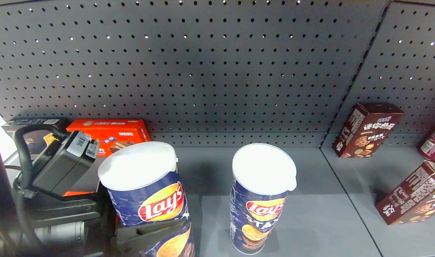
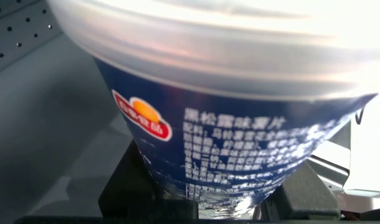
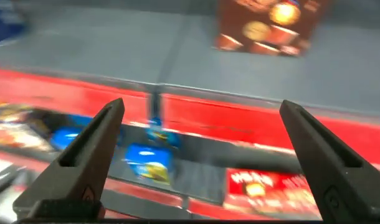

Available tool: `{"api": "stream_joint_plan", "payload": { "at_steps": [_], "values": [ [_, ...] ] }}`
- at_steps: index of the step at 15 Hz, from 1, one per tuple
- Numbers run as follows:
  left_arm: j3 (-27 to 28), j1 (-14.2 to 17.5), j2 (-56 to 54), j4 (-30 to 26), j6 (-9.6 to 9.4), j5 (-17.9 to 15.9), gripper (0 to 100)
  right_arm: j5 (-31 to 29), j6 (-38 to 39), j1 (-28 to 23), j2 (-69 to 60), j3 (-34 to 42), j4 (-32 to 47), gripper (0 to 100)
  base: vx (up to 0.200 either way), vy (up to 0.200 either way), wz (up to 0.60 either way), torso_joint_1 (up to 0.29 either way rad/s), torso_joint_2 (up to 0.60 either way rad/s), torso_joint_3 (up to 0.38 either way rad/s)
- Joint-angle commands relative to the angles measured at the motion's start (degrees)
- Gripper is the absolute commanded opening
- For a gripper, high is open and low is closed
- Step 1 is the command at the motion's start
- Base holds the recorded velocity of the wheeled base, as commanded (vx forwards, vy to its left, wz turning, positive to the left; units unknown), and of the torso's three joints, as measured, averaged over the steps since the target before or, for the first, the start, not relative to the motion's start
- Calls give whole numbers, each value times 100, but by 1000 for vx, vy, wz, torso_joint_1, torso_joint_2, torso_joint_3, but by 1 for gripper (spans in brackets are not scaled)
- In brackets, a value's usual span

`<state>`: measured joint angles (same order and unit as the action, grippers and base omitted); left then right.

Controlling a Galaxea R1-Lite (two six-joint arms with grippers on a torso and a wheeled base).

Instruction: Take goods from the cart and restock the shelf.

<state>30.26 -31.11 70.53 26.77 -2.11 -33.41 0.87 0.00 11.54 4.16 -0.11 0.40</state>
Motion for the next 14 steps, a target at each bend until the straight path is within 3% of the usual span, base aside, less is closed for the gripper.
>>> {"api": "stream_joint_plan", "payload": {
  "at_steps": [1,5,7,10,14],
  "values": [
    [86,0,13,4,0,2,0,1,0,-346,208,2,-14,100,0,0,0,0,0,0],
    [490,70,189,-32,-9,2,0,1,0,-1392,50,2,-14,100,0,0,0,0,0,0],
    [771,105,531,4,-9,-7,0,1,0,-1383,41,2,-14,100,0,0,0,0,0,0],
    [1281,404,1279,338,-26,-25,0,-7,0,-1383,41,2,-14,100,0,0,0,0,0,0],
    [1764,668,1990,672,-79,-341,0,1,0,-1321,-11,2,-14,100,0,0,0,0,0,0]
  ]
}}
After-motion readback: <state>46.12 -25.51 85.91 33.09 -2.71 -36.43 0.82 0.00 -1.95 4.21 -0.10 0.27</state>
